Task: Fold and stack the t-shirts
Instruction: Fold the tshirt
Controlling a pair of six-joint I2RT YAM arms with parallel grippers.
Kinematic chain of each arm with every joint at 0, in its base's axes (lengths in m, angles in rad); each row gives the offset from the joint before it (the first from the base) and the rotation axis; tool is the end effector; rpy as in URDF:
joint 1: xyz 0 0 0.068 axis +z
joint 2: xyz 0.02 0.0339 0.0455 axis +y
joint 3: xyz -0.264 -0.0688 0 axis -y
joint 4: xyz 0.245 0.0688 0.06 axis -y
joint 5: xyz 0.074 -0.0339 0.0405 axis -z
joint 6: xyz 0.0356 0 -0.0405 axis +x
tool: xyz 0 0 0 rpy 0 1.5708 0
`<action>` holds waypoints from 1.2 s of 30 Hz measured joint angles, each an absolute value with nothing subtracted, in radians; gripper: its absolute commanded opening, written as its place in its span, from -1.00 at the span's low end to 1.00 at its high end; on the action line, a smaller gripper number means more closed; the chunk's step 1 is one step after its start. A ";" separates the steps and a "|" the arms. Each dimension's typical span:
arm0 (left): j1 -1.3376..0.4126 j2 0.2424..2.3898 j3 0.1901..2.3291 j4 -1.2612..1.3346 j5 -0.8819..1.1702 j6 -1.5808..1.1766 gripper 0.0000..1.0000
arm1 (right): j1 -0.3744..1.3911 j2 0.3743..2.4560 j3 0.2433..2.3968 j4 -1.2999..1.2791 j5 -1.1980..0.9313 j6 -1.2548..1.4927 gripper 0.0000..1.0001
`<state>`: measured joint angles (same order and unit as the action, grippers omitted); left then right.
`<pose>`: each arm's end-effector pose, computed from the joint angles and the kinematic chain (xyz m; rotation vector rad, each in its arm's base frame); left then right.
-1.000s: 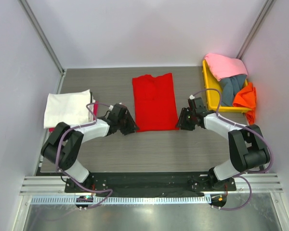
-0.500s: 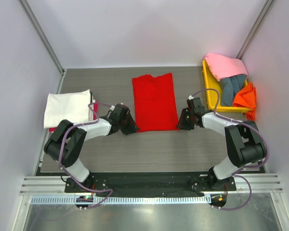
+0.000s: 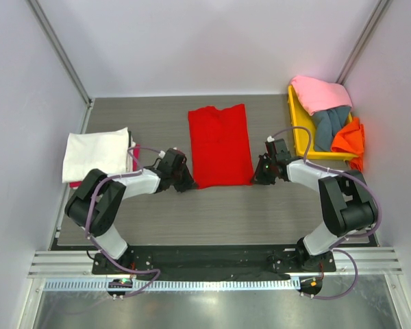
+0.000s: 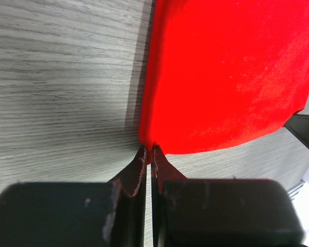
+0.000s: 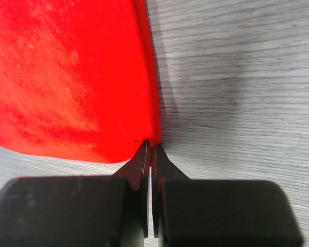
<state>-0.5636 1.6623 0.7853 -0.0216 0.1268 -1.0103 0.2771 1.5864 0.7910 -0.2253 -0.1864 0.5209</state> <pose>0.2639 -0.1721 0.1409 -0.5292 2.5951 -0.7738 0.2824 0.0872 0.1516 0.2536 2.6469 0.5204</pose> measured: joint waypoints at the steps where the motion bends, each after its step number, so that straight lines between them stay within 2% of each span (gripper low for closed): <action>1: -0.564 1.662 0.785 -0.021 0.126 -1.010 -1.00 | 0.277 1.586 0.791 -0.226 -0.186 0.520 -0.97; 5: -0.564 1.649 0.777 -0.023 0.127 -1.008 -0.99 | 0.277 1.549 0.774 -0.242 -0.186 0.517 -0.97; 13: -0.615 1.527 0.733 -0.083 0.135 -1.010 -1.00 | 0.277 1.332 0.684 -0.324 -0.212 0.518 -0.97; 24: -0.660 1.219 0.712 -0.241 0.168 -1.015 -1.00 | 0.277 1.003 0.661 -0.534 -0.231 0.526 -0.98; 31: -0.662 1.099 0.713 -0.308 0.199 -1.042 -0.99 | 0.277 0.888 0.704 -0.638 -0.258 0.545 -0.97; 36: -0.649 1.103 0.748 -0.334 0.211 -1.039 -0.99 | 0.277 0.923 0.779 -0.677 -0.243 0.546 -0.98</action>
